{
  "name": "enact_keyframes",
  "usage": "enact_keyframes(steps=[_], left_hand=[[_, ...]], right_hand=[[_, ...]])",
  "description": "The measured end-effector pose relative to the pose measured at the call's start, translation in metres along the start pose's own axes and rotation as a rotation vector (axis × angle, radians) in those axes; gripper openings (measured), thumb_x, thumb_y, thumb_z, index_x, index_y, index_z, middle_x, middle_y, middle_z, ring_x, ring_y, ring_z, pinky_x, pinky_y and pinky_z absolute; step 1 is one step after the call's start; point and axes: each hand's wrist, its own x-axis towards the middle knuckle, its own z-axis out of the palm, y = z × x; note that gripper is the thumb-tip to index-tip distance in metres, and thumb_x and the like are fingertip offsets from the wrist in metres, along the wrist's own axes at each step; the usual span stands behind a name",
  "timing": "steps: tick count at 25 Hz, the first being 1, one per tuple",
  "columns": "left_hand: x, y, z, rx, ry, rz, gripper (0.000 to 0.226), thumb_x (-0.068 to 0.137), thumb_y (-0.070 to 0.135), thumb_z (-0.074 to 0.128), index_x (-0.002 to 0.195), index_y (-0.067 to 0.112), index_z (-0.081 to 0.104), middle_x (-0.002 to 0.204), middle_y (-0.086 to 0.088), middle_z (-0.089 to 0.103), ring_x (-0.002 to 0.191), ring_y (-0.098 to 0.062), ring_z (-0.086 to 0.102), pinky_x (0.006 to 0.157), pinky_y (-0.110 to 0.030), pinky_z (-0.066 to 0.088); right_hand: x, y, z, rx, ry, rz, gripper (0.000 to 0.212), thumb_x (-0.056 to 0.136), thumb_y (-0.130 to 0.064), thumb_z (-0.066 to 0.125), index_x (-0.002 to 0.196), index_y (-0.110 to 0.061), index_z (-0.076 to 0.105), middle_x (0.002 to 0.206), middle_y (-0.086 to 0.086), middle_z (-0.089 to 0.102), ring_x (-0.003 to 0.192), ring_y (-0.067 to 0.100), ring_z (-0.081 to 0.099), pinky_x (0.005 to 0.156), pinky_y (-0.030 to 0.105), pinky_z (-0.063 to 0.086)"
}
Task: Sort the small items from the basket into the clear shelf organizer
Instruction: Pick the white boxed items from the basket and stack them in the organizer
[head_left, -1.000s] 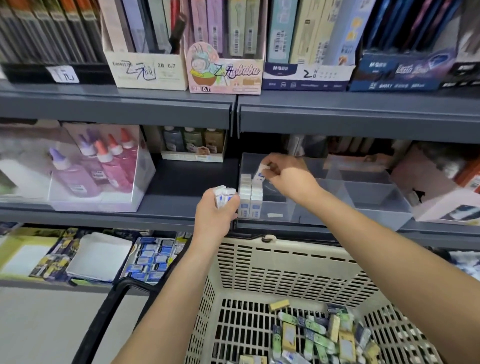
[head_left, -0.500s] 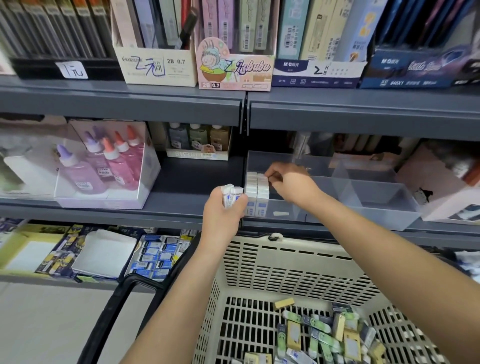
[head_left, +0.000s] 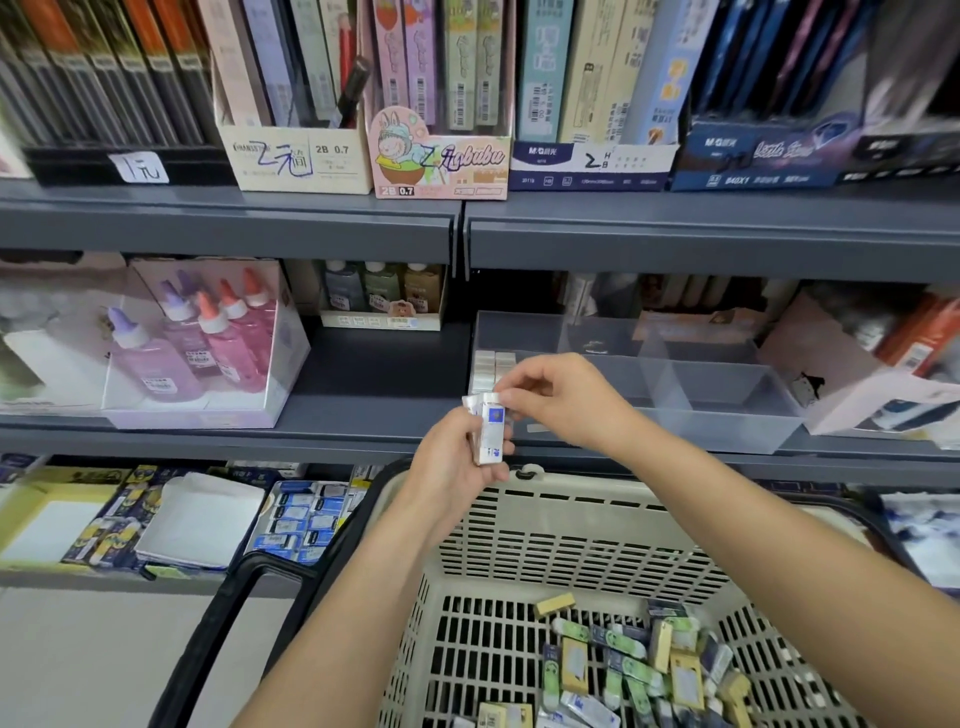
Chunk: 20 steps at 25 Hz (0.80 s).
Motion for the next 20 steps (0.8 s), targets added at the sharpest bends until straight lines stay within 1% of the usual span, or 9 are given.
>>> enact_keyframes(steps=[3, 5, 7, 8, 11, 13, 15, 17, 20], left_hand=[[0.0, 0.001, -0.002, -0.015, -0.015, 0.002, 0.021, 0.094, 0.007, 0.041, 0.104, -0.001, 0.059, 0.078, -0.011, 0.064, 0.065, -0.017, 0.059, 0.052, -0.025, 0.051], [0.001, 0.0, -0.004, -0.017, -0.023, 0.01, 0.021, 0.096, 0.009, 0.044, 0.108, 0.0, 0.058, 0.08, -0.011, 0.068, 0.067, -0.017, 0.062, 0.053, -0.024, 0.053], [0.0, -0.001, -0.004, 0.013, -0.038, 0.025, 0.018, 0.096, 0.01, 0.046, 0.105, 0.003, 0.059, 0.081, -0.009, 0.071, 0.069, -0.016, 0.066, 0.055, -0.023, 0.054], [0.0, -0.002, -0.004, 0.039, -0.045, 0.037, 0.015, 0.095, 0.011, 0.048, 0.104, 0.005, 0.059, 0.081, -0.007, 0.072, 0.071, -0.015, 0.068, 0.056, -0.022, 0.055], [-0.001, -0.008, -0.003, 0.156, -0.049, 0.092, 0.016, 0.087, 0.008, 0.06, 0.103, 0.008, 0.058, 0.084, -0.004, 0.07, 0.076, -0.012, 0.067, 0.064, -0.022, 0.055], [-0.001, -0.01, -0.002, 0.261, -0.019, 0.128, 0.018, 0.084, 0.005, 0.064, 0.101, 0.008, 0.057, 0.088, -0.007, 0.065, 0.079, -0.014, 0.064, 0.068, -0.023, 0.054], [0.001, -0.01, -0.002, 0.289, 0.021, 0.164, 0.013, 0.085, 0.003, 0.063, 0.095, 0.009, 0.058, 0.089, -0.007, 0.064, 0.079, -0.015, 0.063, 0.07, -0.026, 0.054], [0.003, -0.009, -0.003, 0.267, 0.053, 0.187, 0.011, 0.087, 0.0, 0.059, 0.091, 0.01, 0.057, 0.088, -0.008, 0.065, 0.078, -0.017, 0.064, 0.071, -0.028, 0.055], [0.004, -0.01, -0.004, 0.282, 0.057, 0.207, 0.011, 0.087, 0.001, 0.06, 0.089, 0.011, 0.058, 0.084, -0.006, 0.068, 0.077, -0.015, 0.066, 0.068, -0.025, 0.055]], right_hand=[[-0.002, 0.0, -0.005, 0.029, 0.016, 0.031, 0.007, 0.087, -0.015, 0.062, 0.083, -0.018, 0.067, 0.079, 0.006, 0.07, 0.075, 0.018, 0.067, 0.079, 0.035, 0.054], [-0.003, 0.002, -0.007, 0.073, 0.012, 0.057, 0.003, 0.086, -0.016, 0.064, 0.085, -0.015, 0.066, 0.074, 0.004, 0.068, 0.069, 0.014, 0.064, 0.071, 0.027, 0.053], [-0.005, 0.004, -0.009, 0.127, -0.017, 0.076, 0.004, 0.085, -0.017, 0.066, 0.087, -0.013, 0.065, 0.071, 0.001, 0.067, 0.063, 0.009, 0.063, 0.061, 0.018, 0.05], [-0.007, 0.005, -0.01, 0.135, -0.027, 0.08, 0.005, 0.085, -0.018, 0.066, 0.087, -0.013, 0.065, 0.07, 0.0, 0.067, 0.06, 0.007, 0.062, 0.058, 0.017, 0.049], [-0.008, 0.007, -0.013, 0.085, -0.016, 0.088, 0.011, 0.084, -0.03, 0.065, 0.085, -0.019, 0.066, 0.068, -0.005, 0.069, 0.057, 0.004, 0.062, 0.053, 0.014, 0.046], [-0.008, 0.008, -0.012, 0.082, -0.004, 0.112, 0.012, 0.083, -0.031, 0.066, 0.086, -0.019, 0.067, 0.066, -0.005, 0.069, 0.056, 0.003, 0.063, 0.052, 0.014, 0.047], [-0.006, 0.01, -0.014, 0.178, -0.003, 0.153, 0.01, 0.086, -0.019, 0.064, 0.094, -0.014, 0.067, 0.068, -0.004, 0.07, 0.059, 0.003, 0.065, 0.056, 0.017, 0.052], [-0.006, 0.012, -0.017, 0.281, -0.028, 0.206, 0.012, 0.086, -0.012, 0.063, 0.098, -0.008, 0.066, 0.074, 0.0, 0.072, 0.065, 0.006, 0.068, 0.062, 0.018, 0.056], [-0.006, 0.011, -0.023, 0.3, -0.095, 0.251, 0.008, 0.085, -0.009, 0.065, 0.092, -0.006, 0.068, 0.078, 0.005, 0.074, 0.069, 0.009, 0.07, 0.06, 0.016, 0.055]])
